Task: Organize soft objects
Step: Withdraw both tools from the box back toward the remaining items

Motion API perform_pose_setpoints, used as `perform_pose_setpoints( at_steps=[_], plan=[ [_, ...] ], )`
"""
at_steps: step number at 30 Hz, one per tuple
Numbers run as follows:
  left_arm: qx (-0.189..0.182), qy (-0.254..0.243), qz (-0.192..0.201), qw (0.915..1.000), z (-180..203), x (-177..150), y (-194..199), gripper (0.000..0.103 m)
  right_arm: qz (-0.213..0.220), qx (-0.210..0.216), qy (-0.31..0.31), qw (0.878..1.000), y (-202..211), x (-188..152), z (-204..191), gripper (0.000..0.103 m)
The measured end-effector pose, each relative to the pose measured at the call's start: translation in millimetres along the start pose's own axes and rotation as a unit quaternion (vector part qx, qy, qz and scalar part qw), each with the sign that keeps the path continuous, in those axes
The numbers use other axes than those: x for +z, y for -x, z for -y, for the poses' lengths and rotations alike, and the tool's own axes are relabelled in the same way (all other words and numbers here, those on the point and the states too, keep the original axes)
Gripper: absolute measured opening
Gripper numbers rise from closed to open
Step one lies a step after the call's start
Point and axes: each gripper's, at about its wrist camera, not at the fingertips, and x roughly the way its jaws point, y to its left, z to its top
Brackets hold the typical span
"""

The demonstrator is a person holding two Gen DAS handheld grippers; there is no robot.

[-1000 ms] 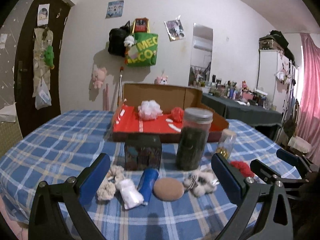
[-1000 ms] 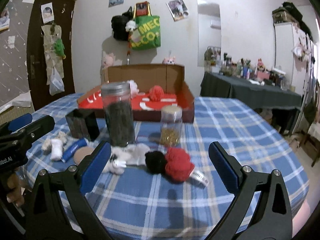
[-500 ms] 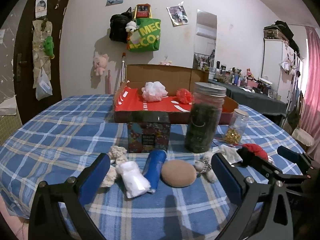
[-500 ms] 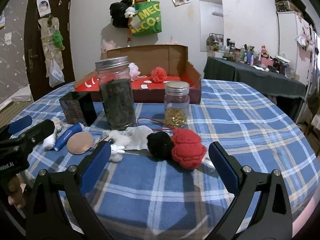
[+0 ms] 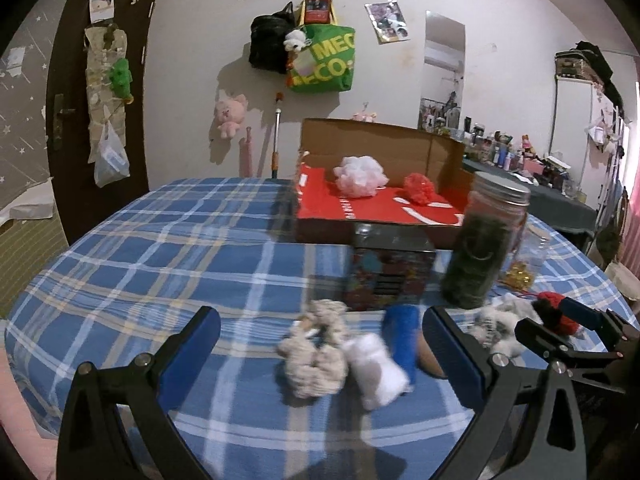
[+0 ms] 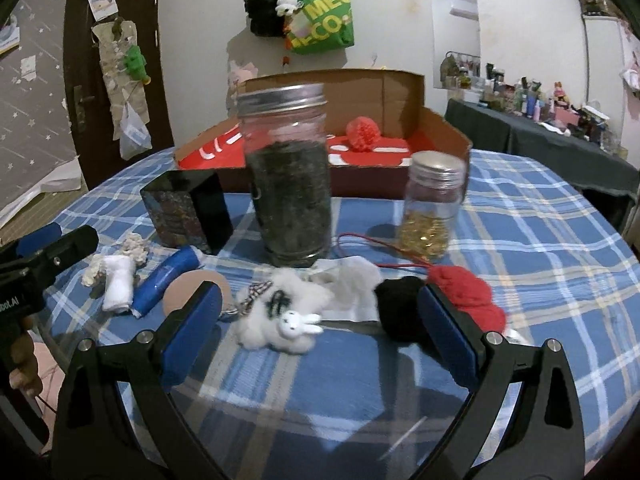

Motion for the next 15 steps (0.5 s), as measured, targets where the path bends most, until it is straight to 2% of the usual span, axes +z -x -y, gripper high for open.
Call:
perform_pose_setpoints(
  at_steps=[7, 15],
  plan=[
    [0.004, 0.002, -0.014, 0.9999, -17.2, 1.6, -8.3, 0.103, -0.015, 0.014, 0.007, 1.000, -12.2, 1.4, -10.2, 0.100],
    [-0.037, -0.014, -0.025, 0.9989, -8.0, -3.2, -6.9, 0.103, -0.020, 0.018, 0.013, 1.000, -15.4, 3.0, -14.3, 0.100]
  ],
)
